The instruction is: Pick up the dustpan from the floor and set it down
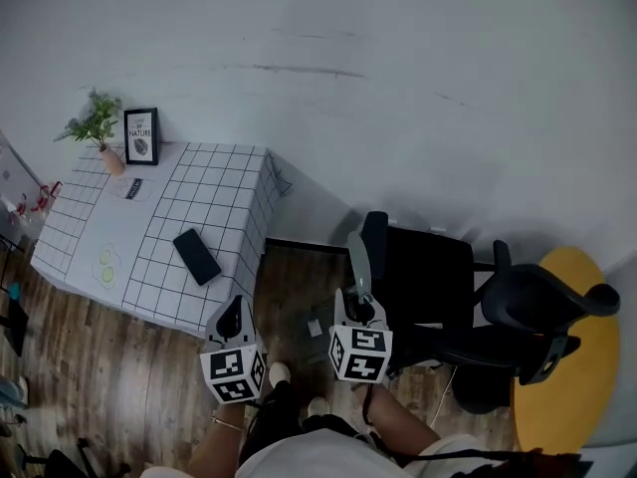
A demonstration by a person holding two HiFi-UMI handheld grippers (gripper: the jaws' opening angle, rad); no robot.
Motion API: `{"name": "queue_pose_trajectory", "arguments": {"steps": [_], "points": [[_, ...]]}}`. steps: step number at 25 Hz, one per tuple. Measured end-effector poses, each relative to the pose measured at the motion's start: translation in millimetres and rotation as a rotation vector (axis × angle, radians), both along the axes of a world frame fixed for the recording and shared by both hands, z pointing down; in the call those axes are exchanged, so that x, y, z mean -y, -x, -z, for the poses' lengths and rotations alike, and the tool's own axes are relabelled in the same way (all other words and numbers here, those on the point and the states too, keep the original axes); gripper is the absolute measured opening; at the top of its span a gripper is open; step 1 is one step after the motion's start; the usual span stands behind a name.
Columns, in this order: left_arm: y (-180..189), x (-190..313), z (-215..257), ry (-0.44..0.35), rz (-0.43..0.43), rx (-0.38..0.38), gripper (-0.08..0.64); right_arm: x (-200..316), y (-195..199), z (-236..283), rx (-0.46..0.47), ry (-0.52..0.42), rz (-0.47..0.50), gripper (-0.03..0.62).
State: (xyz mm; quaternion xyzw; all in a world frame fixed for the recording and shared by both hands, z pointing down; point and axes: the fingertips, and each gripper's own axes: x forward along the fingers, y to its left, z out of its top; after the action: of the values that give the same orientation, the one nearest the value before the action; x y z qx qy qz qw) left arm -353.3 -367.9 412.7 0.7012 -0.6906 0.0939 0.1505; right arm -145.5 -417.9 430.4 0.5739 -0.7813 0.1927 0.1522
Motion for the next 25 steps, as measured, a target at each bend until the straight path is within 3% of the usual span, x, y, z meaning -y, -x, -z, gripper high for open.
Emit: {"name": "queue_pose_trajectory", "arguments": {"steps": [15,21,25], "points": [[-4.0,113.1,-30.7,0.011,-0.112,-0.023,0.018,100.7,23.8,-59.0,-0.009,0.064,-0.1,0.101],[-11.0,160.4,-37.4,-0.043,-0.173,-0.019,0.017,149.7,25.4,-94.4,-0.018,0.084,-0.154,0.101],[-15.4,189.8,-62.8,0.001,-0.194,-0.008,0.018,181.0,25.3,-121.4,-0.029,0.096,-0.176,0.101]]}}
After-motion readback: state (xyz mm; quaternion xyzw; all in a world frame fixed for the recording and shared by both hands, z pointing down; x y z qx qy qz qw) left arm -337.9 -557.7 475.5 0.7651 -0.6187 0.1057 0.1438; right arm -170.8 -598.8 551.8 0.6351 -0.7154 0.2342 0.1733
